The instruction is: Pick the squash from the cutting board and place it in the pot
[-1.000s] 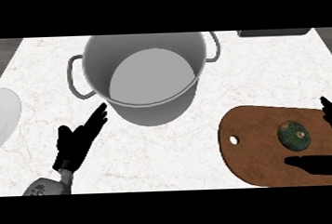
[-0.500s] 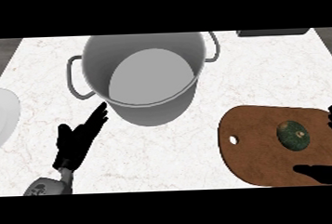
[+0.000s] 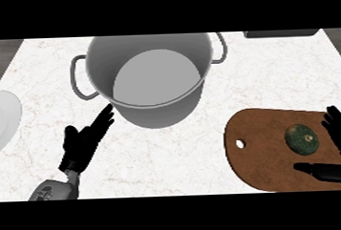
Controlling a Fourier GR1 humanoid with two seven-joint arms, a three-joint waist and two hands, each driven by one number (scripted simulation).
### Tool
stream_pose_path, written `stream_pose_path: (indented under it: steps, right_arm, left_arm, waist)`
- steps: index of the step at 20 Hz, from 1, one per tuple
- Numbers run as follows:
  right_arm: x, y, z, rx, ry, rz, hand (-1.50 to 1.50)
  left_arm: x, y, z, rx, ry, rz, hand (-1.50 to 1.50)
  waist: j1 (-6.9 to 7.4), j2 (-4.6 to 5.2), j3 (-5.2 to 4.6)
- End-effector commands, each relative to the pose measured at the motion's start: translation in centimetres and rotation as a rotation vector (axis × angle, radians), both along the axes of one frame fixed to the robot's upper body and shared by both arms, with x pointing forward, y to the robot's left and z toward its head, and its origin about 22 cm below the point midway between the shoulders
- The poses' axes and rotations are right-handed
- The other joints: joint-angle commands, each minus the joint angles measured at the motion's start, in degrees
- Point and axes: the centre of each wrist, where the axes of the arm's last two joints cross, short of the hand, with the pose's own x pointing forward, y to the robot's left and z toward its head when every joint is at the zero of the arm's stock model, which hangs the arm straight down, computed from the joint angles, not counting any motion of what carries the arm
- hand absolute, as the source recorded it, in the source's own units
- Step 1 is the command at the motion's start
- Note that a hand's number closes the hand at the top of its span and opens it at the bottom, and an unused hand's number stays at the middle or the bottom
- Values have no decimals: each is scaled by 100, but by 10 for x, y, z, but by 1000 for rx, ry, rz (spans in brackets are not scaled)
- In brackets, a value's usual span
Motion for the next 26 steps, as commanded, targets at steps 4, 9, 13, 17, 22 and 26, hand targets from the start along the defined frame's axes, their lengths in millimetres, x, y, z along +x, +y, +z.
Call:
stream_pose_path:
  steps: [4, 9, 13, 17, 22, 26]
  right_arm:
    - [14, -5, -28, 116, 5, 0, -150]
    - [18, 6, -69, 88, 15, 37, 150]
    - [8, -1, -79, 15, -34, 92, 150]
    - [5, 11, -95, 89, -70, 71, 150]
    - [62, 11, -53, 89, -112, 302, 150]
    - [107, 26, -12, 39, -96, 648, 150]
  left_arm:
    - [-4, -15, -9, -11, 4, -1, 0]
    - [-8, -3, 5, -8, 7, 2, 0]
    - [5, -6, 5, 8, -3, -14, 0]
    - [7, -15, 10, -13, 1, -10, 0]
    - [10, -5, 14, 9, 0, -37, 0]
    - [13, -27, 17, -12, -39, -129, 0]
  waist:
    - [9, 5, -2]
    - [49, 6, 1]
    - [26, 14, 1]
    - [40, 19, 5]
    - [355, 87, 19]
    - [1010, 263, 37]
